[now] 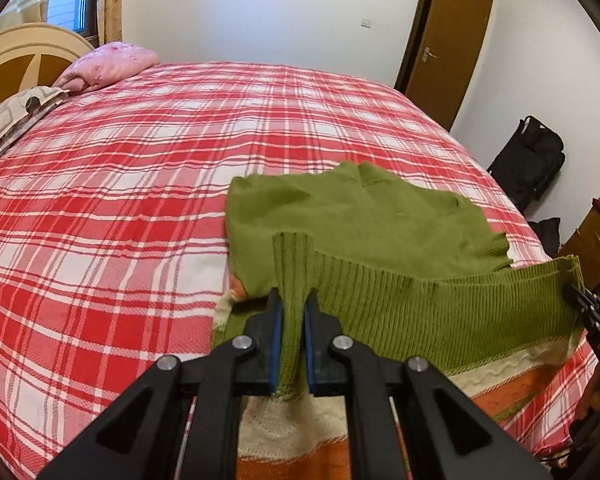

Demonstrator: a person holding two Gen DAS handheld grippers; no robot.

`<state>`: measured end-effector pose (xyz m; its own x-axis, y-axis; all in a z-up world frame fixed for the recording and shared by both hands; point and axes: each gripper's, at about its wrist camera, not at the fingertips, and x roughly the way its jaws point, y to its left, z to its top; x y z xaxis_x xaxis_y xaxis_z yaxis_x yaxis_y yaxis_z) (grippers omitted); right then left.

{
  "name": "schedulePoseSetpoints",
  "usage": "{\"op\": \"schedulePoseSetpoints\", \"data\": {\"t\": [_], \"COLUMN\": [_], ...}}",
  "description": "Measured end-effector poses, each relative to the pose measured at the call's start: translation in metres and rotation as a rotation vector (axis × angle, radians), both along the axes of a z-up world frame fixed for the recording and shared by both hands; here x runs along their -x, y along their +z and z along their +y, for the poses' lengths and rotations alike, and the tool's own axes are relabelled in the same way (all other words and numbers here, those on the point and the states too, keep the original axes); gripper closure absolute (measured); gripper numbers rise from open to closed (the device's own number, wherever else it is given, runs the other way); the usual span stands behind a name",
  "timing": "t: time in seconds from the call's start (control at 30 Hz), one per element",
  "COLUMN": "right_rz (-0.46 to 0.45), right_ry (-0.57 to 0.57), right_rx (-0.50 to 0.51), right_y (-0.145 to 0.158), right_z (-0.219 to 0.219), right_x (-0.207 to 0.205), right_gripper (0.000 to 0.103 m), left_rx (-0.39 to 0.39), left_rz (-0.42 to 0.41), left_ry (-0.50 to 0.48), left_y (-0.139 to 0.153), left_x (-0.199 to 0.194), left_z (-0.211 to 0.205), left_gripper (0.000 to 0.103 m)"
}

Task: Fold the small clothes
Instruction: 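Carry the held hem with both tools over the collar, folding the sweater in half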

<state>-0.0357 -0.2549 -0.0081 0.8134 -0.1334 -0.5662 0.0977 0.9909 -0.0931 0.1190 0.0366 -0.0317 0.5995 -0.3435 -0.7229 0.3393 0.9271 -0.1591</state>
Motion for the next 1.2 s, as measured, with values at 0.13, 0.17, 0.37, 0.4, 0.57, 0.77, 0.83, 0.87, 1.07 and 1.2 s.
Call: {"op": "schedulePoseSetpoints", "data": {"t": [0.13, 0.17, 0.37, 0.4, 0.57, 0.77, 0.83, 0.87, 1.07, 1.2], "right_rz": [0.02, 0.024, 0.004, 0.0, -0.003, 0.009, 0.011, 0.011, 0.019, 0.035], "right_ry": [-0.007, -0.006, -0.001, -0.002, 0.006, 0.003, -0.002, -0.006, -0.03, -0.044], "right_rx": [-0.005, -0.001, 0.039, 0.042, 0.047, 0.076, 0.08, 0.086, 0.093, 0.099], "right_y": [-0.006, -0.006, 0.003, 0.005, 0.01, 0.006, 0.002, 0.0, -0.008, -0.011], "right_z": [-0.005, -0.005, -0.01, -0.012, -0.018, -0.024, -0.026, -0.026, -0.032, -0.039], "right_x": [-0.013, -0.016, -0.044, -0.049, -0.084, -0.13, -0.143, -0.148, -0.17, -0.19], "right_gripper": [0.09, 0.09, 0.09, 0.09, 0.09, 0.09, 0.09, 0.09, 0.09, 0.09], "left_rx": [0.001, 0.002, 0.01, 0.013, 0.033, 0.038, 0.031, 0.028, 0.027, 0.005], "left_rz": [0.018, 0.025, 0.009, 0.003, 0.01, 0.029, 0.034, 0.037, 0.052, 0.045], "left_ry": [0.022, 0.026, 0.05, 0.055, 0.073, 0.11, 0.125, 0.131, 0.163, 0.169], "left_y": [-0.005, -0.007, -0.001, 0.001, 0.003, -0.003, -0.006, -0.007, -0.015, -0.017], "left_x": [-0.011, -0.014, -0.032, -0.035, -0.058, -0.085, -0.095, -0.099, -0.124, -0.141], "left_z": [-0.001, -0.001, -0.002, -0.002, -0.003, -0.002, -0.004, -0.004, -0.011, -0.022], "left_gripper": [0.093, 0.093, 0.093, 0.093, 0.093, 0.093, 0.093, 0.093, 0.093, 0.093]}}
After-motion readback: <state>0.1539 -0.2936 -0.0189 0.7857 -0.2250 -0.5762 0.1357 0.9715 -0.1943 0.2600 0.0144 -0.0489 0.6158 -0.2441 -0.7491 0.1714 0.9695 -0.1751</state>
